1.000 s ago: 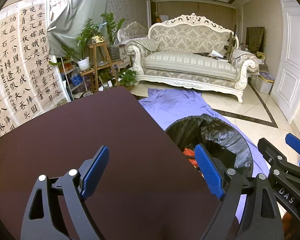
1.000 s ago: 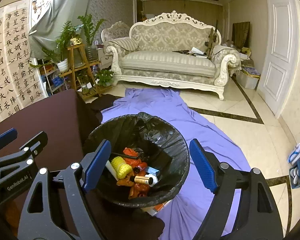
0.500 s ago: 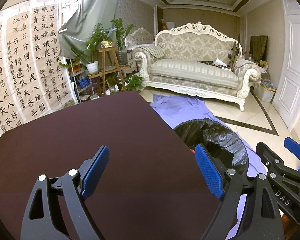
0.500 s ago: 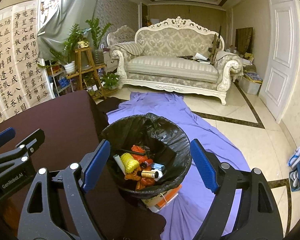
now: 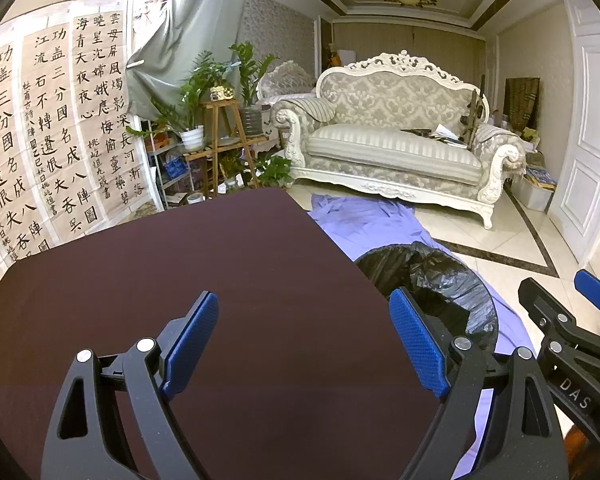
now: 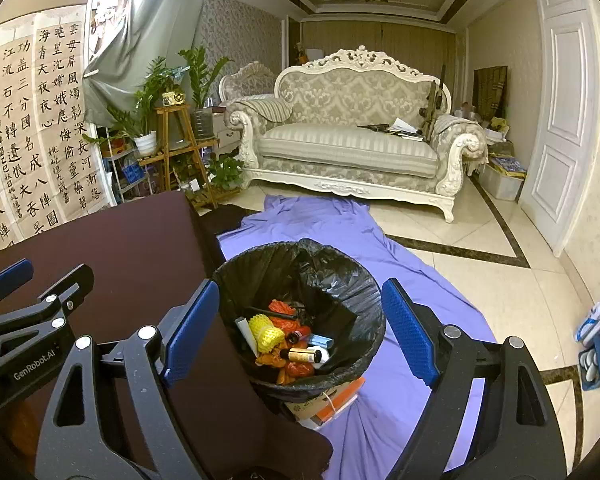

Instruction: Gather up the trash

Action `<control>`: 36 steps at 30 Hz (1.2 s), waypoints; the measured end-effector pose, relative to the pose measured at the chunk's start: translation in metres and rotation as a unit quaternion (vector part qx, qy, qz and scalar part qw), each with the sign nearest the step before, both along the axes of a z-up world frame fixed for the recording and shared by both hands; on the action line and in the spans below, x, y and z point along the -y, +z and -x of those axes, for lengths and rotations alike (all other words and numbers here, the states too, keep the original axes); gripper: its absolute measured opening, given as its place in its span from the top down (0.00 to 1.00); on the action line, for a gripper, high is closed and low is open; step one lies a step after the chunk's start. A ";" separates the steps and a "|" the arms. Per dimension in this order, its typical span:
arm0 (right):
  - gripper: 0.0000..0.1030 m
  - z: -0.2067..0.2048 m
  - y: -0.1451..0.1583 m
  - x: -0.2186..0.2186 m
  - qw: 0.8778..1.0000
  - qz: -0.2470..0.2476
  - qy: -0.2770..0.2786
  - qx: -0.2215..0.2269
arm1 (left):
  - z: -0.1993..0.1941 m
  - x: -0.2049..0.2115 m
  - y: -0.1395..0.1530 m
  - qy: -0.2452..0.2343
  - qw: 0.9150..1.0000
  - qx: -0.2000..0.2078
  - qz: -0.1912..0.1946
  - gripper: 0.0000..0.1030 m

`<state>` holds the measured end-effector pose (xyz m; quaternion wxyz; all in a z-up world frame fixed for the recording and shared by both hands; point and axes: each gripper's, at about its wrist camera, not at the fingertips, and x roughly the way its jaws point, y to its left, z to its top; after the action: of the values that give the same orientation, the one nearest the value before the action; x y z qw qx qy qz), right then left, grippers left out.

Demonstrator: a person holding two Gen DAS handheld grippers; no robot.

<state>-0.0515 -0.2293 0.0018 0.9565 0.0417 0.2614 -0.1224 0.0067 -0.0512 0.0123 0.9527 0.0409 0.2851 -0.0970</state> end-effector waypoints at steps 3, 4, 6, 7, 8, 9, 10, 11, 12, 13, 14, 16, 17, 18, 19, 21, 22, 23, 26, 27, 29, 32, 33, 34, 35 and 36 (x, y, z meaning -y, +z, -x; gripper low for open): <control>0.21 0.000 0.000 0.000 1.000 0.000 0.000 0.000 | 0.000 0.000 0.000 0.001 1.000 0.001 -0.001 0.18; 0.21 0.000 0.000 0.000 1.000 0.000 -0.001 0.000 | 0.000 0.000 0.000 0.000 1.000 0.001 0.000 0.18; 0.21 0.000 0.000 0.000 1.000 0.000 -0.001 0.000 | 0.000 0.001 0.000 0.001 1.000 0.001 0.000 0.18; 0.21 0.000 0.000 0.000 1.000 0.000 0.000 -0.001 | 0.000 0.001 0.000 0.001 1.000 0.001 -0.001 0.18; 0.21 0.000 0.000 0.001 1.000 0.000 0.000 0.000 | 0.001 0.001 0.000 0.000 1.000 0.001 -0.001 0.18; 0.21 0.000 0.000 0.001 1.000 0.000 0.000 0.000 | 0.000 0.001 0.000 0.000 1.000 0.000 -0.001 0.18; 0.21 0.000 0.000 0.001 1.000 0.000 0.000 0.000 | 0.000 0.001 0.000 0.001 1.000 -0.001 0.000 0.18; 0.21 0.000 0.000 0.001 1.000 0.000 0.000 0.000 | 0.000 0.001 0.000 0.001 1.000 -0.002 0.001 0.18; 0.21 0.000 0.000 0.001 1.000 0.000 0.000 0.000 | 0.001 0.000 0.000 0.001 1.000 -0.002 0.001 0.18; 0.21 0.000 0.000 0.001 1.000 0.000 0.000 0.000 | 0.002 0.001 0.000 0.001 1.000 -0.004 0.002 0.18; 0.21 0.000 0.000 0.001 1.000 0.000 0.000 0.000 | 0.002 0.001 0.000 0.001 1.000 -0.003 0.001 0.18; 0.21 0.000 0.000 0.001 1.000 0.000 0.000 0.000 | 0.002 0.001 0.000 0.001 1.000 -0.003 0.001 0.18; 0.21 0.000 0.000 0.001 1.000 0.001 0.000 0.000 | 0.001 0.001 0.000 0.001 1.000 -0.003 0.002 0.18; 0.21 0.000 0.000 0.001 1.000 0.000 0.000 0.000 | 0.001 0.001 0.000 0.001 1.000 -0.003 0.002 0.18; 0.21 0.000 0.000 0.001 1.000 0.000 0.000 0.000 | 0.001 0.001 0.000 0.001 1.000 -0.003 0.002 0.18; 0.21 0.000 0.000 0.001 1.000 0.000 0.000 0.000 | 0.001 0.000 0.000 0.000 1.000 -0.003 0.001 0.18; 0.21 0.000 0.000 0.001 1.000 0.000 0.000 0.000 | 0.001 0.000 0.000 0.000 1.000 -0.003 0.001 0.18; 0.21 0.000 0.000 0.001 1.000 0.000 0.000 0.000 | 0.001 0.000 0.000 0.000 1.000 -0.003 0.001 0.18; 0.21 0.000 0.000 0.000 1.000 0.000 0.000 0.000 | 0.001 0.000 0.000 0.001 1.000 -0.003 0.001 0.18; 0.21 0.000 0.000 0.000 1.000 0.001 0.001 -0.001 | 0.001 0.000 0.000 0.000 1.000 -0.003 0.001 0.18; 0.21 0.001 0.000 0.000 1.000 0.001 0.000 -0.001 | 0.002 0.001 -0.001 0.001 1.000 -0.004 0.002 0.18; 0.21 0.001 0.000 0.000 1.000 0.000 0.000 0.000 | 0.002 0.001 -0.001 0.000 1.000 -0.004 0.001 0.18; 0.21 0.001 0.000 -0.001 1.000 0.000 0.000 0.000 | 0.002 0.000 -0.001 0.000 1.000 -0.004 0.002 0.18; 0.21 0.001 0.000 -0.001 1.000 0.001 0.000 0.000 | 0.002 0.000 -0.001 0.001 1.000 -0.004 0.002 0.18; 0.21 0.000 0.000 -0.001 1.000 0.001 0.000 0.000 | 0.002 0.000 -0.001 0.001 1.000 -0.004 0.003 0.18; 0.21 0.000 0.000 -0.001 1.000 0.001 0.001 -0.001 | 0.001 0.000 -0.001 0.000 1.000 -0.004 0.003 0.18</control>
<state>-0.0519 -0.2286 0.0015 0.9565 0.0408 0.2619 -0.1221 0.0055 -0.0508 0.0118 0.9515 0.0378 0.2890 -0.0984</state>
